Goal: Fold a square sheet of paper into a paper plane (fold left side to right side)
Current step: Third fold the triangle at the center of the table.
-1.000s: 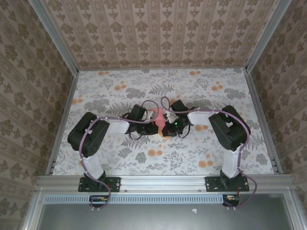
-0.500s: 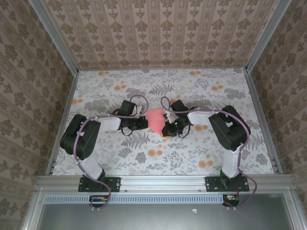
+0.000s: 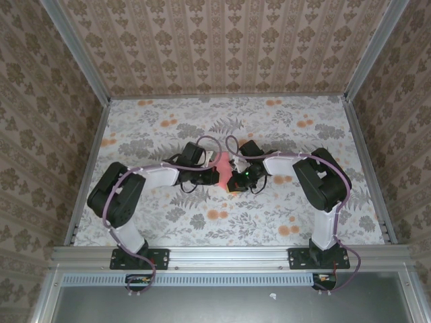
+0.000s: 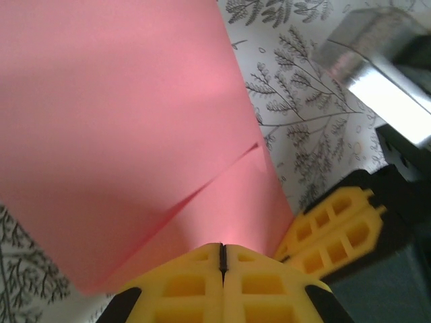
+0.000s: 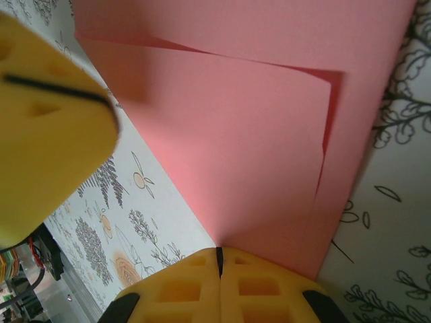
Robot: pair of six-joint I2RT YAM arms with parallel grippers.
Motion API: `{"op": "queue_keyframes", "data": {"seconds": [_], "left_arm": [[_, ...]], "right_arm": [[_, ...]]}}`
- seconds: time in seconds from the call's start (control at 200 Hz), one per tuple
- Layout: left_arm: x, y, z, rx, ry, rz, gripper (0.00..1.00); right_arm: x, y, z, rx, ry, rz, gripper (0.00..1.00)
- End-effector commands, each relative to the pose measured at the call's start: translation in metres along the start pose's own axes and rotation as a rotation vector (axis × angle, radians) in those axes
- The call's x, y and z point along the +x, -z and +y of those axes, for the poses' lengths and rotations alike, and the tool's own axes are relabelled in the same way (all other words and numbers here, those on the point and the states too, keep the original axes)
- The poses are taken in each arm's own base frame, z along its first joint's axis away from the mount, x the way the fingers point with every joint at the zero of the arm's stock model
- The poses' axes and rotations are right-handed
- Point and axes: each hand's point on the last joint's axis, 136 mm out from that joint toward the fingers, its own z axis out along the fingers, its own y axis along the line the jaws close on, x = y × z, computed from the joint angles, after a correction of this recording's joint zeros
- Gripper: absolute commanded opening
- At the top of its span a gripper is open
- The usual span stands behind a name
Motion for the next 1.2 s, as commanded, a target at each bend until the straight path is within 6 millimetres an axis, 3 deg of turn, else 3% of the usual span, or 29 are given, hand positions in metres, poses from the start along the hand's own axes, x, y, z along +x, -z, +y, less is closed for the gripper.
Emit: {"op": "queue_keyframes", "data": {"seconds": [0.0,0.165,0.45,0.665,1.025,1.195], "left_arm": [[-0.002,-0.011,0.004,-0.008,0.014,0.017,0.02],[-0.005,-0.018,0.012,-0.047,0.017,0.033,0.02],[0.018,-0.023,0.038,-0.149,0.060,0.105,0.01],[0.021,-0.023,0.049,-0.174,0.081,0.113,0.01],[0.014,-0.023,0.043,-0.154,0.071,0.100,0.01],[-0.003,-0.013,0.019,-0.073,0.048,0.051,0.08]], "right_arm": [[0.026,-0.009,-0.039,0.139,-0.103,0.085,0.00],[0.026,-0.009,-0.039,0.140,-0.105,0.089,0.00],[0.032,-0.005,-0.038,0.143,-0.106,0.100,0.00],[0.046,0.004,-0.041,0.160,-0.122,0.107,0.00],[0.064,0.020,-0.052,0.167,-0.163,0.082,0.00],[0.041,0.044,-0.021,0.102,-0.082,-0.029,0.00]]}}
